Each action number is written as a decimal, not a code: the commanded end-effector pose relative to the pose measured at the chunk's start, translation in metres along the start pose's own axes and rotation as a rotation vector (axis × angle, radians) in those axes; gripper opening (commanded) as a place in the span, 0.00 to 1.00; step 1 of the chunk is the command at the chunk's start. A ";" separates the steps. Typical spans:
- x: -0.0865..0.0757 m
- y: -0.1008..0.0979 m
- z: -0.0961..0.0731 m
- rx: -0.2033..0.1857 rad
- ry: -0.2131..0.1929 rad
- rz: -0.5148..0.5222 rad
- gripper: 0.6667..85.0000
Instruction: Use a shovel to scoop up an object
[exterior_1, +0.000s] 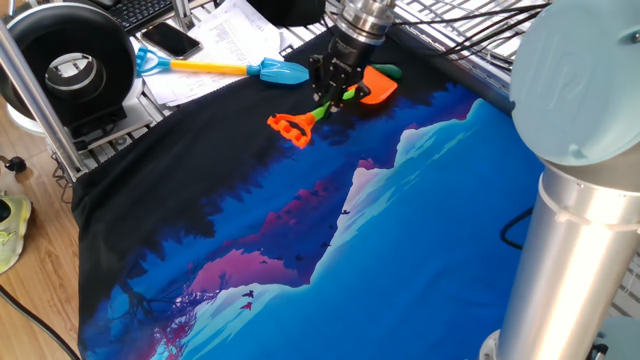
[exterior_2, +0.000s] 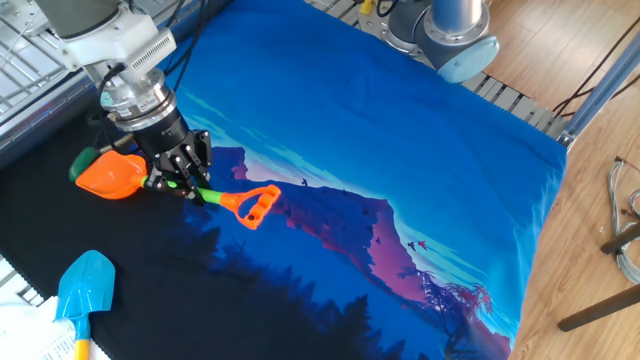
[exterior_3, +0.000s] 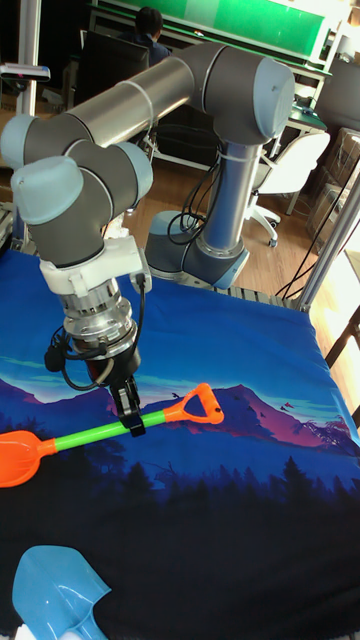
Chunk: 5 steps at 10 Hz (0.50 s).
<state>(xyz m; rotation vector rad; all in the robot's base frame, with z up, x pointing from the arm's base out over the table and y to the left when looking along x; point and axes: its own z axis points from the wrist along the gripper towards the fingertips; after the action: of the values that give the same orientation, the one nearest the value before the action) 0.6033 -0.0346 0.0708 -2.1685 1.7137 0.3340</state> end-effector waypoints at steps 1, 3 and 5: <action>0.017 0.006 -0.002 -0.002 0.027 -0.019 0.01; 0.026 0.014 -0.002 -0.005 0.026 -0.032 0.01; 0.030 0.020 -0.002 -0.008 0.018 -0.041 0.01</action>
<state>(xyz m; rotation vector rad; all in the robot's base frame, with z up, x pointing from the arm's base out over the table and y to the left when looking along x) 0.5945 -0.0582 0.0601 -2.2154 1.6939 0.3122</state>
